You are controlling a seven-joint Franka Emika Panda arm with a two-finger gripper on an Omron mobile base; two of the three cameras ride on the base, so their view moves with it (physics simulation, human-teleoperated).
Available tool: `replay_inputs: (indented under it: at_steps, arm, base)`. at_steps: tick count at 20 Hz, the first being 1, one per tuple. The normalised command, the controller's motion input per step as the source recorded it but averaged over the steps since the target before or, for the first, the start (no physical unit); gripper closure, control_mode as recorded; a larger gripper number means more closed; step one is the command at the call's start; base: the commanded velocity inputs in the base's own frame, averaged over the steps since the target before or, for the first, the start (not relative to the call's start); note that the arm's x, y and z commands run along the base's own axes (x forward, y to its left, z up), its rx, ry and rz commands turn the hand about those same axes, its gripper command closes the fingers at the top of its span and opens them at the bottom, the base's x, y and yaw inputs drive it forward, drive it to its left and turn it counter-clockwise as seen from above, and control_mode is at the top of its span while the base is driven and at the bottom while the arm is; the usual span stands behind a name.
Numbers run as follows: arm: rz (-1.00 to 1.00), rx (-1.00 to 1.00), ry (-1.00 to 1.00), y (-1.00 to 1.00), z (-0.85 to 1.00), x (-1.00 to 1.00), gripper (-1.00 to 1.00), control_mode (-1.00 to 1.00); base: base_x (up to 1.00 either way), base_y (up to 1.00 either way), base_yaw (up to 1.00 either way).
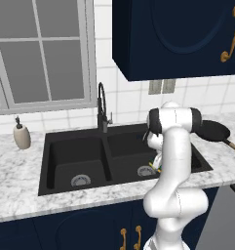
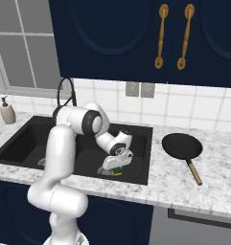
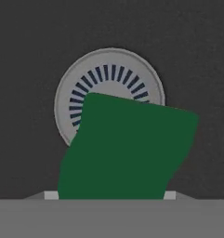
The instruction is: Pick the pan and sponge and place them into the sink. Then turn on the water.
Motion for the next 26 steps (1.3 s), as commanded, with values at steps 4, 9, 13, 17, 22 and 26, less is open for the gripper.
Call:
replay_inputs:
  at_steps: [4,9,13,17,22,26]
  arm:
    - [0.00,-0.03,0.01,0.35,-0.41,0.24,1.00,-1.00]
    - [0.00,-0.01,0.00,0.27,-0.39,0.21,-1.00,-1.00]
    - [0.00,0.00,0.00,0.18,-0.31,0.27,-1.00,-1.00]
    - [0.00,0.01,0.00,0.01,0.06,0.12,-1.00,-1.00]
    - [-0.02,0.00,-0.01,0.02,0.90,-0.35,-1.00,-1.00]
    - [-0.07,0.00,-0.01,0.00,1.00,-0.52,-1.00,-1.00]
  base:
    - [0.00,0.00,0.00]
    - [0.00,0.00,0.00]
    - [0.00,0.00,0.00]
    - [0.00,0.00,0.00]
    - [0.00,0.00,0.00]
    - [0.00,0.00,0.00]
